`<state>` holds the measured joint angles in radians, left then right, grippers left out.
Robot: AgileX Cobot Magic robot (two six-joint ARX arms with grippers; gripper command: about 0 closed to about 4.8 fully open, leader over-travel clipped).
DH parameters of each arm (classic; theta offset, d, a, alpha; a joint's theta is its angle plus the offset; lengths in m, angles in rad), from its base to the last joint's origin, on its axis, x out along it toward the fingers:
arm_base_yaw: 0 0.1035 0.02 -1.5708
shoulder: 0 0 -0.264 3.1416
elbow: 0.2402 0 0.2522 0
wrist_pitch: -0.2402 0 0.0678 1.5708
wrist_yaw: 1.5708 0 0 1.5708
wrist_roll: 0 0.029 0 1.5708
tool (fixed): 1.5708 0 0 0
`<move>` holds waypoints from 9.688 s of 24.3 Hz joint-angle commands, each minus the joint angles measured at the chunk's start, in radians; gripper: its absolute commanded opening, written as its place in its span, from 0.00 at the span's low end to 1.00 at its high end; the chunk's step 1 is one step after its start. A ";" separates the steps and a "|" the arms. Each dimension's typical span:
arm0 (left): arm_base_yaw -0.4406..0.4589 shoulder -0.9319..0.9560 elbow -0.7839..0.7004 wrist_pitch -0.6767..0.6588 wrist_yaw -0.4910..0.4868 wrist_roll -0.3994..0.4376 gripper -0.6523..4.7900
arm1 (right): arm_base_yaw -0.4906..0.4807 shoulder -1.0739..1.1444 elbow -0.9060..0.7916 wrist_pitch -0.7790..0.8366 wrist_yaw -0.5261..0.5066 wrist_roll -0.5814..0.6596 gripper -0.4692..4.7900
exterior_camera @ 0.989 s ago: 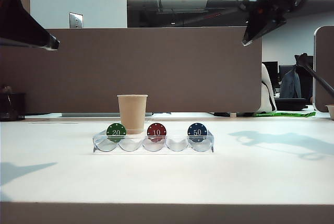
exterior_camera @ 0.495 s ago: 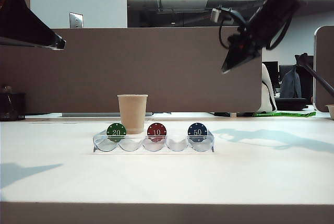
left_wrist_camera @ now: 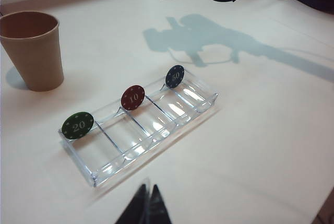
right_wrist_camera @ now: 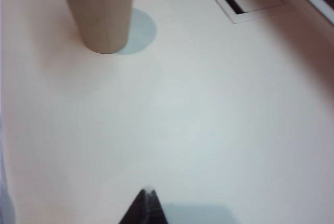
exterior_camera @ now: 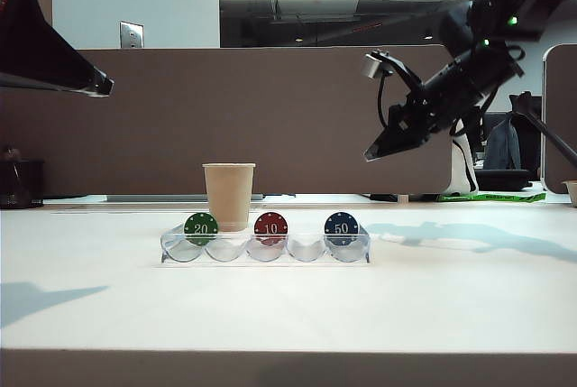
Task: Pick up the chip with the greater value and put it into the paper cup.
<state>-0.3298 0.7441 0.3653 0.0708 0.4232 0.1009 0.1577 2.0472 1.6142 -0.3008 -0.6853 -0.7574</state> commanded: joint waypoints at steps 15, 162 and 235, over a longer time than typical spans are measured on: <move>0.002 -0.001 0.005 0.005 0.011 -0.003 0.11 | -0.019 0.030 0.003 -0.335 -0.173 -0.281 0.46; 0.002 -0.001 0.005 0.003 0.008 -0.003 0.11 | 0.084 0.113 0.002 -0.301 -0.162 -0.259 0.46; 0.002 -0.001 0.005 -0.010 0.008 -0.003 0.11 | 0.085 0.113 0.002 -0.323 -0.213 -0.259 0.10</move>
<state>-0.3298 0.7444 0.3653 0.0551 0.4267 0.0975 0.2405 2.1635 1.6135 -0.6189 -0.8795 -1.0176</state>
